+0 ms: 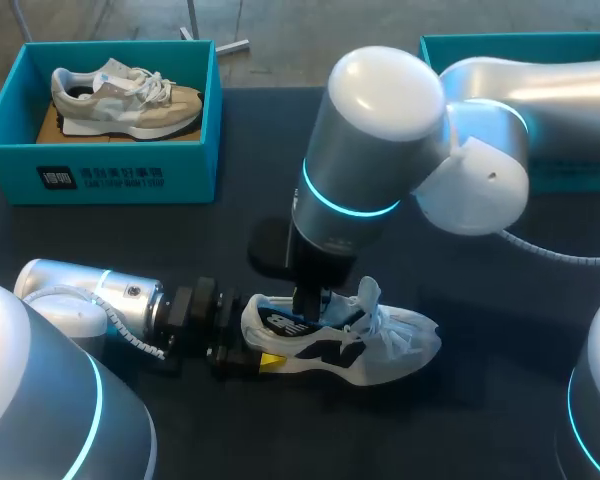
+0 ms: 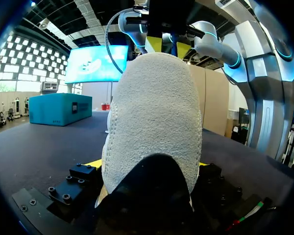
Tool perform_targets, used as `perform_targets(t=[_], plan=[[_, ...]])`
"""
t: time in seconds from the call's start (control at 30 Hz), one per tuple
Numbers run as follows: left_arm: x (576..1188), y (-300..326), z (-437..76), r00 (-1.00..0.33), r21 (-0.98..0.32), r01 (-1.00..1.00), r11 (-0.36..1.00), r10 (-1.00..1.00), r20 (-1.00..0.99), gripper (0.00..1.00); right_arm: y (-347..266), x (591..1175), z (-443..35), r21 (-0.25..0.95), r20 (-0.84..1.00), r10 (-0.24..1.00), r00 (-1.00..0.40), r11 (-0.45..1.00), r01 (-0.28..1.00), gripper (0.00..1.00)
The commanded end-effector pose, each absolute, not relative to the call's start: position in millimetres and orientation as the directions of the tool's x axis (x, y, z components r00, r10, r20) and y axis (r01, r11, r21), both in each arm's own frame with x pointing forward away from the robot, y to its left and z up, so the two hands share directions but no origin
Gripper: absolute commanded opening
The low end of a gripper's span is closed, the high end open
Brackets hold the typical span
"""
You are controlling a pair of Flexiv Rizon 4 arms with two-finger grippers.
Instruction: Take the shoe out of the shoebox, open the shoe tongue, remove and reinsert the insole, then place the shoe into the shoebox
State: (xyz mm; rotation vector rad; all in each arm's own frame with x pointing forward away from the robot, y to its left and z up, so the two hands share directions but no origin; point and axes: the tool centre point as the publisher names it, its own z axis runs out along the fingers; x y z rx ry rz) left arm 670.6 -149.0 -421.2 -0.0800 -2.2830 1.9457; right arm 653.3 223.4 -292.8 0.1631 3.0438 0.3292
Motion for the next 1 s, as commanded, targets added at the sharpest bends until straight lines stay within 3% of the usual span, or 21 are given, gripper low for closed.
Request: perform_targets(t=[0.03, 0.3, 0.67, 0.83, 1.0], plan=[[672.1, -150.1, -423.6, -0.989, -0.985, -0.051, 0.164, 0.130, 0.072, 0.00, 229.7, 655.1, -305.4, 0.226, -0.049, 0.123, -0.991, 0.968, 0.109, 0.22], [672.1, -150.1, -423.6, -0.989, -0.985, -0.051, 0.164, 0.130, 0.072, 0.00, 239.3, 658.2, -319.3, 0.224, -0.017, 0.155, -0.988, 0.964, 0.147, 0.33], [672.1, -150.1, -423.6, -0.989, -0.985, -0.051, 0.164, 0.130, 0.072, 0.00, 243.2, 662.4, -334.3, 0.207, 0.016, 0.196, -0.980, 0.959, 0.195, 0.27], [672.1, -150.1, -423.6, -0.989, -0.985, -0.051, 0.164, 0.130, 0.072, 0.00, 243.5, 663.3, -341.0, 0.211, 0.040, 0.200, -0.979, 0.956, 0.203, 0.20], [672.1, -150.1, -423.6, -0.989, -0.985, -0.051, 0.164, 0.130, 0.072, 0.00, 244.2, 662.5, -343.7, 0.210, 0.054, 0.202, -0.978, 0.955, 0.208, 0.22]])
